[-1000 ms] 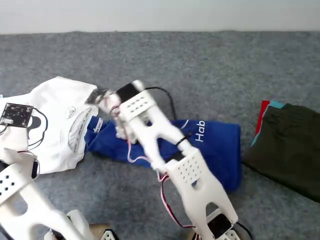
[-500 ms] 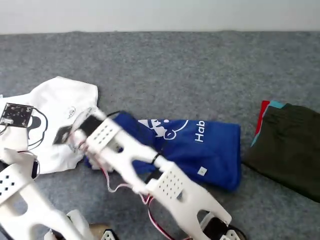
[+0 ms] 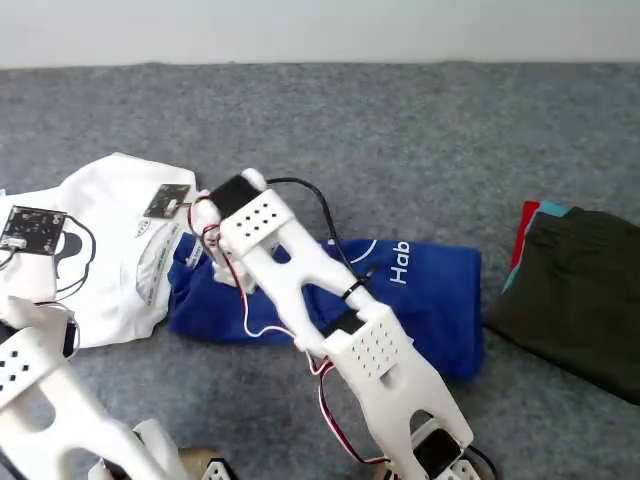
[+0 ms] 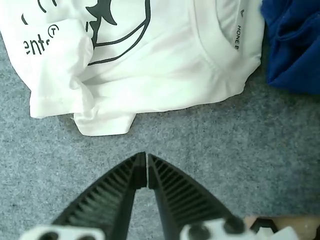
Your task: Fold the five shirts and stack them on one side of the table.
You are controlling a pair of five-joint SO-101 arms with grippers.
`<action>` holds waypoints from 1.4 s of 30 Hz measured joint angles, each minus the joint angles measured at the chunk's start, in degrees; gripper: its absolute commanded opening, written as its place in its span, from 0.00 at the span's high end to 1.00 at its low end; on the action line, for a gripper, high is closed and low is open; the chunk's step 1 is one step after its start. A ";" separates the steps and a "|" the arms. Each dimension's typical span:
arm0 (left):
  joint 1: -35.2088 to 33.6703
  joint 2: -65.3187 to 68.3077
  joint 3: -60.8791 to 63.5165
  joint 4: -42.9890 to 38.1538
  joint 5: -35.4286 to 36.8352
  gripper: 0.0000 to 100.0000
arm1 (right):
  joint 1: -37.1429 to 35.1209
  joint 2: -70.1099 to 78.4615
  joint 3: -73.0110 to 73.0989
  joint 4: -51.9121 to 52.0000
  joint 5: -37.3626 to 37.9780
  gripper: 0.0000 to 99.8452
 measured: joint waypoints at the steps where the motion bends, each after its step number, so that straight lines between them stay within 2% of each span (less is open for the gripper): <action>1: 0.00 0.00 0.00 0.00 0.00 0.99 | 0.62 0.00 0.79 0.00 -0.09 0.99; 6: 0.00 0.00 0.00 0.00 0.00 0.99 | 3.52 -0.09 8.70 0.00 -0.09 0.99; 13: 0.00 0.00 0.00 -1.05 0.18 0.99 | 3.34 -4.92 22.77 0.00 -0.26 0.99; 18: 0.00 0.00 0.00 -1.32 0.18 0.99 | 3.34 -6.86 21.27 0.00 -1.23 0.99; 29: 0.00 0.00 0.00 -1.49 0.26 0.99 | 2.64 -7.03 4.40 -3.34 -1.41 0.99; 35: 0.00 0.00 0.00 -1.49 0.26 0.99 | -1.41 -1.49 1.05 -10.29 -1.41 0.99; 42: 0.00 0.00 0.00 -1.49 0.26 0.99 | -7.30 4.04 1.05 -9.67 -1.41 0.99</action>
